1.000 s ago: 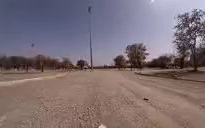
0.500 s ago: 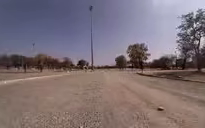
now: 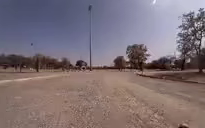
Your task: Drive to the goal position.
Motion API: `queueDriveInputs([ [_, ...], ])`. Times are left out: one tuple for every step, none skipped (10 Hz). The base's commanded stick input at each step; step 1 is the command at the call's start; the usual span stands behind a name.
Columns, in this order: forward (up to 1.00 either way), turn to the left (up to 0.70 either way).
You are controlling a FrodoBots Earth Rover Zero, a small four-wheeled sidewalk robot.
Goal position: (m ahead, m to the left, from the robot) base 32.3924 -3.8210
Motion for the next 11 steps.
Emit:
queueDriveInputs([
  [1.00,0.00],
  [1.00,0.00],
  [1.00,0.00],
  [1.00,0.00],
  [1.00,0.00],
  [1.00,0.00],
  [1.00,0.00],
  [1.00,0.00],
  [1.00,0.00],
  [1.00,0.00],
  [1.00,0.00],
])
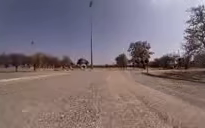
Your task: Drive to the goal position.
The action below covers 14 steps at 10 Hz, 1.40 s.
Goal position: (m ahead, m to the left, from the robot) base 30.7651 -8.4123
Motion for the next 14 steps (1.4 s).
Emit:
queueDriveInputs([
  [1.00,0.00],
  [1.00,0.00],
  [1.00,0.00],
  [1.00,0.00],
  [1.00,0.00],
  [1.00,0.00],
  [1.00,0.00],
  [1.00,0.00],
  [1.00,0.00],
  [1.00,0.00],
  [1.00,0.00],
  [1.00,0.00],
  [1.00,0.00],
  [1.00,0.00],
])
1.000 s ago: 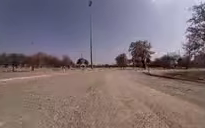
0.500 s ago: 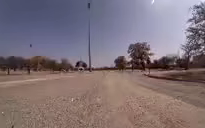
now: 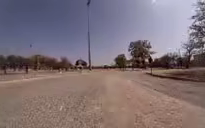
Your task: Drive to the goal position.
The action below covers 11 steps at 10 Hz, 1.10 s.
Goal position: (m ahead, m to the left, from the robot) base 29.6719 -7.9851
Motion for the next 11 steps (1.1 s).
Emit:
queueDriveInputs([
  [1.00,0.00],
  [1.00,0.00],
  [1.00,0.00],
  [1.00,0.00],
  [1.00,0.00],
  [1.00,0.00],
  [1.00,0.00],
  [1.00,0.00],
  [1.00,0.00],
  [1.00,0.00],
  [1.00,0.00],
])
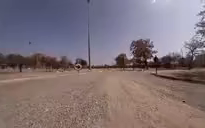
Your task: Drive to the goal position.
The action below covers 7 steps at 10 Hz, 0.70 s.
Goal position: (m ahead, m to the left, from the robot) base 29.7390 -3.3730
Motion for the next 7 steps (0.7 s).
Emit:
queueDriveInputs([
  [1.00,0.00],
  [1.00,0.00],
  [1.00,0.00],
  [1.00,0.00],
  [1.00,0.00],
  [1.00,0.00],
  [1.00,0.00],
])
